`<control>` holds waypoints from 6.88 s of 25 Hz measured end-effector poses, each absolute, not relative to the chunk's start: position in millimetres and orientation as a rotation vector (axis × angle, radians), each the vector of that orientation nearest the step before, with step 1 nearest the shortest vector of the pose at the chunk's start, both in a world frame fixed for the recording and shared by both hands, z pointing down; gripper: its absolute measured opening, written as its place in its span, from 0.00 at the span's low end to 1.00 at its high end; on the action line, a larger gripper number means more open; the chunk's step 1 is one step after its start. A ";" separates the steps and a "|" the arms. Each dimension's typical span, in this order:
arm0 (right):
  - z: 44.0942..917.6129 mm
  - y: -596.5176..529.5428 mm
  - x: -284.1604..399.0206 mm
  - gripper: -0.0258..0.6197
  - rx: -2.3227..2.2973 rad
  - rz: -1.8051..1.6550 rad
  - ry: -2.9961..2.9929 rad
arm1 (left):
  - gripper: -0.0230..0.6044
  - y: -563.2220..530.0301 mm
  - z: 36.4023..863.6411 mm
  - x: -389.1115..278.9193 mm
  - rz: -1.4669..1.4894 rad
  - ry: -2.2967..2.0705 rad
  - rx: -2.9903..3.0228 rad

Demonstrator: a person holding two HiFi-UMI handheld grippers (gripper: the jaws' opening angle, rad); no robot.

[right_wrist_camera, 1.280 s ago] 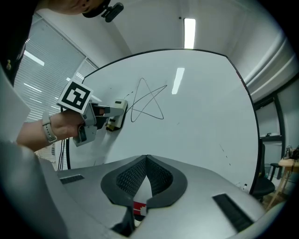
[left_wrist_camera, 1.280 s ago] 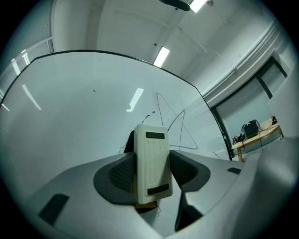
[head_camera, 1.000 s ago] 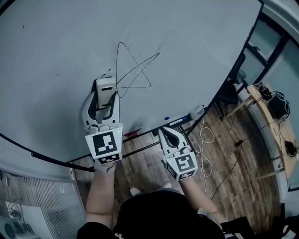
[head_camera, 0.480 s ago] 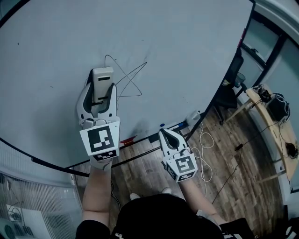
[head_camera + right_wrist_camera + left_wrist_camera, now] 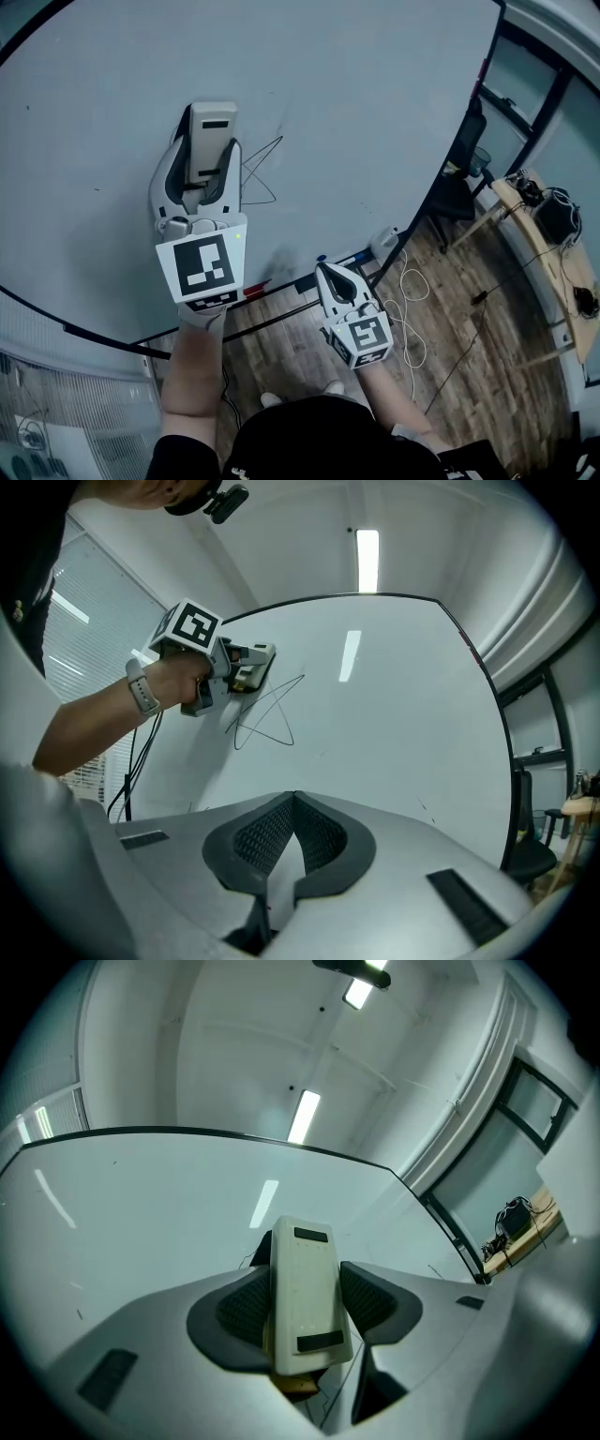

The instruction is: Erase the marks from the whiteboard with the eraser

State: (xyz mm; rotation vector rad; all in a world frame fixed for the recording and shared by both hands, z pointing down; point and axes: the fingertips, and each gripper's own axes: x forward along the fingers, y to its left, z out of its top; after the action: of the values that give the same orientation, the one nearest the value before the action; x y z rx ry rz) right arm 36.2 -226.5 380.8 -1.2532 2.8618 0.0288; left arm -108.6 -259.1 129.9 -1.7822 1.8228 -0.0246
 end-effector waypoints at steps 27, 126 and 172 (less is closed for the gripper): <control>409.1 -216.6 -15.6 0.08 -1.202 -0.030 2.947 | 0.44 -228.3 230.1 -151.8 0.040 1.875 -1.780; 445.4 -223.9 23.8 0.08 -1.155 -0.081 3.043 | 0.43 -248.2 318.7 -142.6 0.226 2.240 -1.755; 409.2 -224.5 83.4 0.08 -1.301 -0.022 2.902 | 0.43 -286.9 153.7 -55.1 0.285 1.902 -1.858</control>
State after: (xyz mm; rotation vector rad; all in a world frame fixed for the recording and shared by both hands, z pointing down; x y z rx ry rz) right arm 83.4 -224.5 409.2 -1.3013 2.9016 -0.0221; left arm -55.1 -286.9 153.7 -1.8581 1.9015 0.2846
